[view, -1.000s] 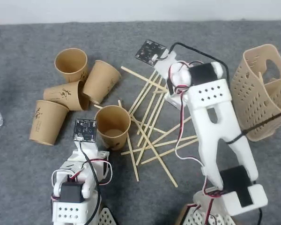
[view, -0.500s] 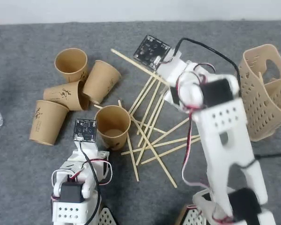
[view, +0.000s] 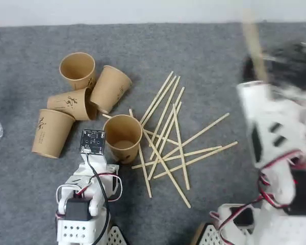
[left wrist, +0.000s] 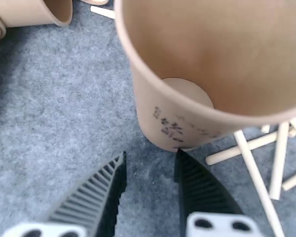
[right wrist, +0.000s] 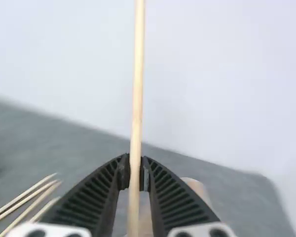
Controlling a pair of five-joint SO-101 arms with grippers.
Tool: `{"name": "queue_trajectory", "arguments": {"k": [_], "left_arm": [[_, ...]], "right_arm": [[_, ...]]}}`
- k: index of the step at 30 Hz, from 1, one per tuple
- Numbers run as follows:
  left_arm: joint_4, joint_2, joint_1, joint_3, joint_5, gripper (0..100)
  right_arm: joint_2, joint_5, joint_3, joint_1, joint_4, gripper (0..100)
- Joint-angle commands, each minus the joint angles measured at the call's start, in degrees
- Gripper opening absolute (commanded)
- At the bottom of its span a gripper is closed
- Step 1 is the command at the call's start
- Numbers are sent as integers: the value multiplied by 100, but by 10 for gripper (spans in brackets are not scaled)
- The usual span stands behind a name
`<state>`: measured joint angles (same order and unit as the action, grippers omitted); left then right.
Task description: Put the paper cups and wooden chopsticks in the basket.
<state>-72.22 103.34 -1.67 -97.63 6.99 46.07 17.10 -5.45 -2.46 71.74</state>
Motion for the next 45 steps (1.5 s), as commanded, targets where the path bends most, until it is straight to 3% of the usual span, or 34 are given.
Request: {"name": "queue_trajectory", "arguments": {"k": [1, 6, 15, 26, 33, 45], "left_arm": [[-26, 97, 44, 119, -35, 170], [-26, 97, 26, 119, -35, 170], [-26, 97, 18, 119, -35, 170], [-26, 97, 44, 119, -35, 170], [-26, 97, 44, 119, -35, 170], [-26, 97, 44, 119, -35, 170]], "right_arm": [[268, -299, 1371, -1244, -1156, 7], [848, -264, 3525, -1807, -3099, 6], [1007, -475, 5196, -2607, -5508, 6], [1024, -527, 5644, -3108, -5560, 10], [1042, -176, 6004, -3090, -5622, 193], [980, -176, 6040, -3090, -5622, 169]]}}
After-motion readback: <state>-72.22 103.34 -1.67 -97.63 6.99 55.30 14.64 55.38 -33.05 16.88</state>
